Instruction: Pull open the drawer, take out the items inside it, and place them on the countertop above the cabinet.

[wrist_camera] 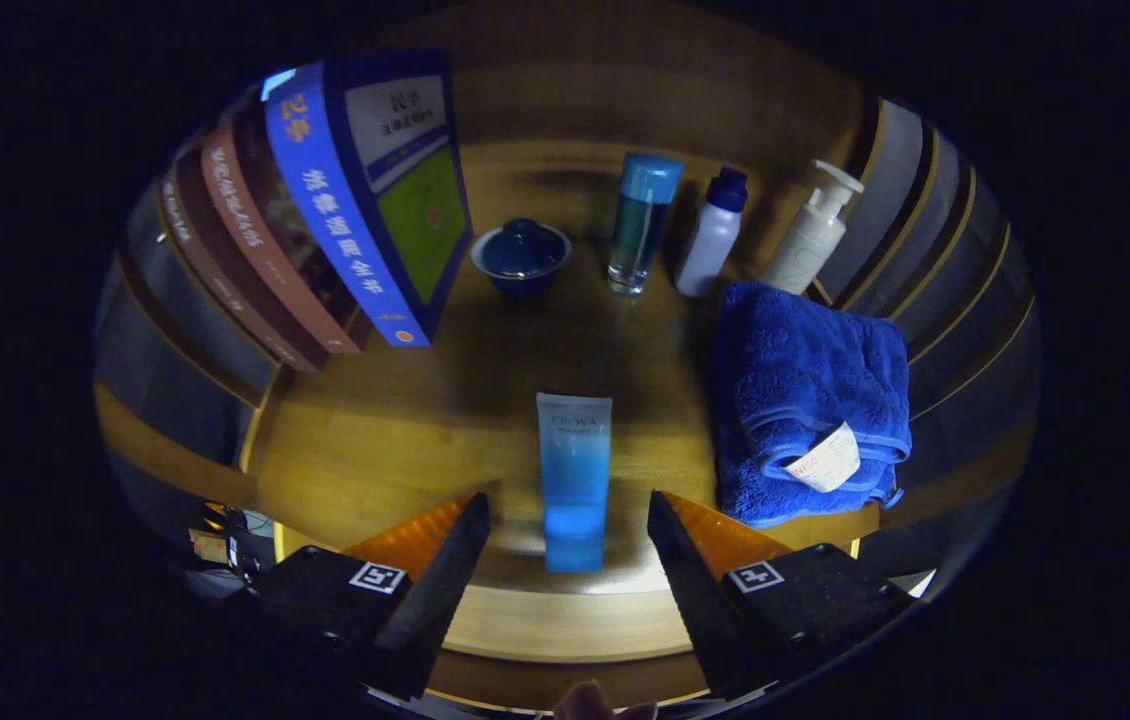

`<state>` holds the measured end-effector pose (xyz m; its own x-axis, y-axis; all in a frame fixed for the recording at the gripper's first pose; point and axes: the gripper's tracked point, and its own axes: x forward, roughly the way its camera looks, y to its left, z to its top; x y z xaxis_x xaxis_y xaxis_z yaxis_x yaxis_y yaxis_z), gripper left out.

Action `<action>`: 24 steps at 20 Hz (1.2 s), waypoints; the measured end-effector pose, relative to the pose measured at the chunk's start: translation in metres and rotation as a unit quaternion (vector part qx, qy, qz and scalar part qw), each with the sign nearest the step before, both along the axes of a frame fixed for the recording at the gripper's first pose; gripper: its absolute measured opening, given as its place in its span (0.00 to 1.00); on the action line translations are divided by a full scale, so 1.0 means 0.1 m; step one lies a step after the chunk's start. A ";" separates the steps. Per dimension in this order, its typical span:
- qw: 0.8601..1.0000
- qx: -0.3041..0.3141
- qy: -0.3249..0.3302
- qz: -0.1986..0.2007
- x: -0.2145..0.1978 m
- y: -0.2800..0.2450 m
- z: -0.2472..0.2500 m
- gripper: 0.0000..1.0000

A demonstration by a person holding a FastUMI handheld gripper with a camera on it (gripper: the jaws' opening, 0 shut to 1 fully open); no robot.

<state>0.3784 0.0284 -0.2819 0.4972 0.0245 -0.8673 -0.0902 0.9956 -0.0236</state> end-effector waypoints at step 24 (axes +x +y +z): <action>0.905 0.069 -0.419 0.006 -2.40 -0.23 0.66 1.00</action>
<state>0.1388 0.0051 -0.2158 0.9784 0.1130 -0.1731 -0.1085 0.9935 0.0351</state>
